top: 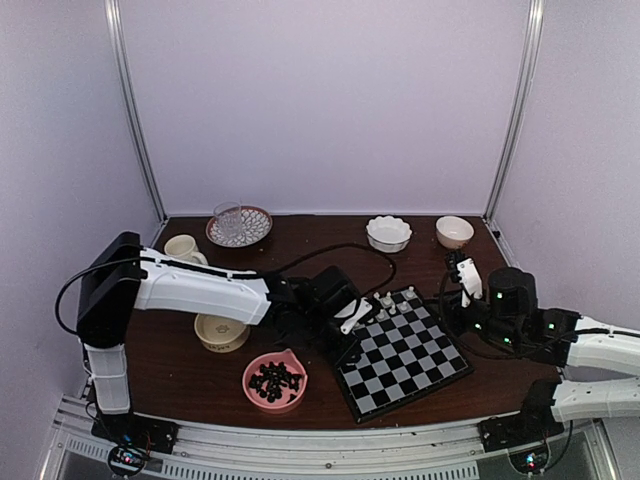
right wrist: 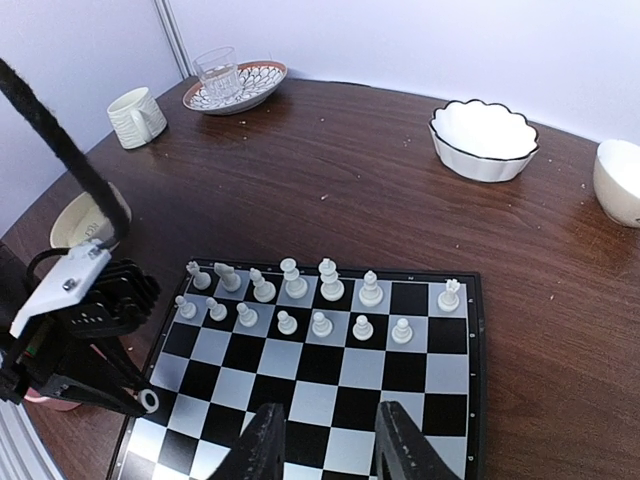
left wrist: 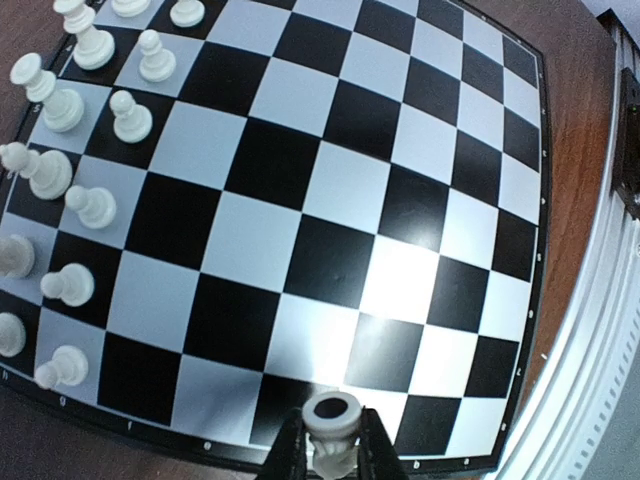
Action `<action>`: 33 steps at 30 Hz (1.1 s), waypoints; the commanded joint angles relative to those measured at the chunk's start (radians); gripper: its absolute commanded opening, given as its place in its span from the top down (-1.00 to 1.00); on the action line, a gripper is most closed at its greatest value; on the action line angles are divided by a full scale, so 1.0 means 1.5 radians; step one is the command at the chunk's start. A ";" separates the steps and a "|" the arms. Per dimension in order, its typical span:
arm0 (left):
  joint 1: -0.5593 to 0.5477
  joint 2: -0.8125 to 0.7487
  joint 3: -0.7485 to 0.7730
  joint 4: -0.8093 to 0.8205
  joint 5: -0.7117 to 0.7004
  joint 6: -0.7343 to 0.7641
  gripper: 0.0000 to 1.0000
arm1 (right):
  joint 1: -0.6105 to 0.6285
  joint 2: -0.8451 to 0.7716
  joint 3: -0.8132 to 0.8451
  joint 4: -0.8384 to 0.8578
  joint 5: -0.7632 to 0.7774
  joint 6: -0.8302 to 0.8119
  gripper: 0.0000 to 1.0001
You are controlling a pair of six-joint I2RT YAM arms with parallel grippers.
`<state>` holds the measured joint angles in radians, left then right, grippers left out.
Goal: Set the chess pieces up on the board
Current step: Place the knight on the chessboard.
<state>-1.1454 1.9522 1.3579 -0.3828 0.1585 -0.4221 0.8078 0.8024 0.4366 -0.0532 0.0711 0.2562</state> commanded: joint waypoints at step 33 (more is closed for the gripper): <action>-0.010 -0.187 -0.069 -0.011 -0.120 0.002 0.05 | 0.013 0.049 0.028 0.014 -0.146 -0.065 0.32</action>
<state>-1.1660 1.7695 1.2873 -0.3740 0.0761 -0.4431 0.8131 0.8398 0.4370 -0.0467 -0.0738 0.1890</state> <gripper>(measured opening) 0.473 0.341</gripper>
